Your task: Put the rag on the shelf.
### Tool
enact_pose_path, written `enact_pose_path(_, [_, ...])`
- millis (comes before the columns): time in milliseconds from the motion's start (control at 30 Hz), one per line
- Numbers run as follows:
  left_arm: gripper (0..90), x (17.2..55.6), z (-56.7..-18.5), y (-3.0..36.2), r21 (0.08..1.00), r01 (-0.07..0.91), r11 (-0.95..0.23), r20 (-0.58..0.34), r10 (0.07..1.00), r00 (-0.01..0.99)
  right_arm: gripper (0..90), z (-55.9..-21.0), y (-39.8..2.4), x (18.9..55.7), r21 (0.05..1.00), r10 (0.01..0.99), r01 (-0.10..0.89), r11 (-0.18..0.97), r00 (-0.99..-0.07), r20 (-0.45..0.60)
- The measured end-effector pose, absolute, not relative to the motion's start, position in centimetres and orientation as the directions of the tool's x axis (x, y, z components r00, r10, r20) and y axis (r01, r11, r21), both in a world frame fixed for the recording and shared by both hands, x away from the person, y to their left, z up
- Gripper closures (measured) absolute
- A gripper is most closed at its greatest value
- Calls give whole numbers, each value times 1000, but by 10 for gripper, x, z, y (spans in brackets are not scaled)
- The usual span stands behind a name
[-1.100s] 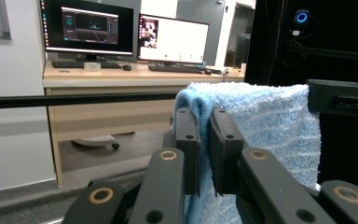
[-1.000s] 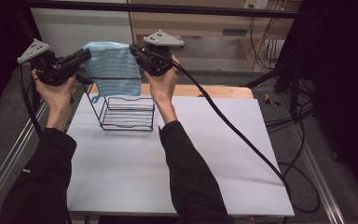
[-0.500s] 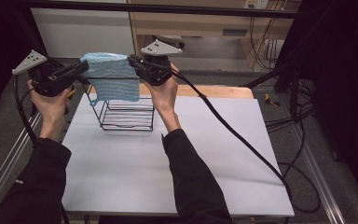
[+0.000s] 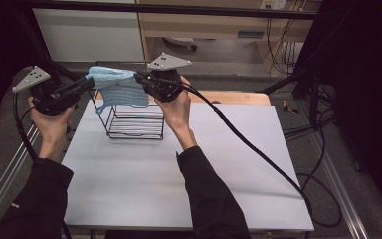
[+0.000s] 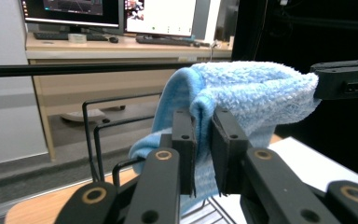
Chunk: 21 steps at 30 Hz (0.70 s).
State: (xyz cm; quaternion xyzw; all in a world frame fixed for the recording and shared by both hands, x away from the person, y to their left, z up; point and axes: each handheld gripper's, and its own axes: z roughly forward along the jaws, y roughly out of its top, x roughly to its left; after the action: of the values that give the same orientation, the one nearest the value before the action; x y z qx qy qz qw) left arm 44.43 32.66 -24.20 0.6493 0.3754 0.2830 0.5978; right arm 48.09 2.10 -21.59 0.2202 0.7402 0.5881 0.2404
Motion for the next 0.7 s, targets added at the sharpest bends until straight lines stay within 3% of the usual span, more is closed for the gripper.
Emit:
enact_pose_path(333, [746, 425, -214, 332, 989, 142, 32, -105, 831, 546, 848, -223, 21, 473, 967, 586, 49, 250, -803, -111])
enact_pose_path(700, [860, 442, -199, 307, 968, 247, -51, -96, 832, 546, 846, -231, 20, 467, 960, 569, 49, 276, -813, -122])
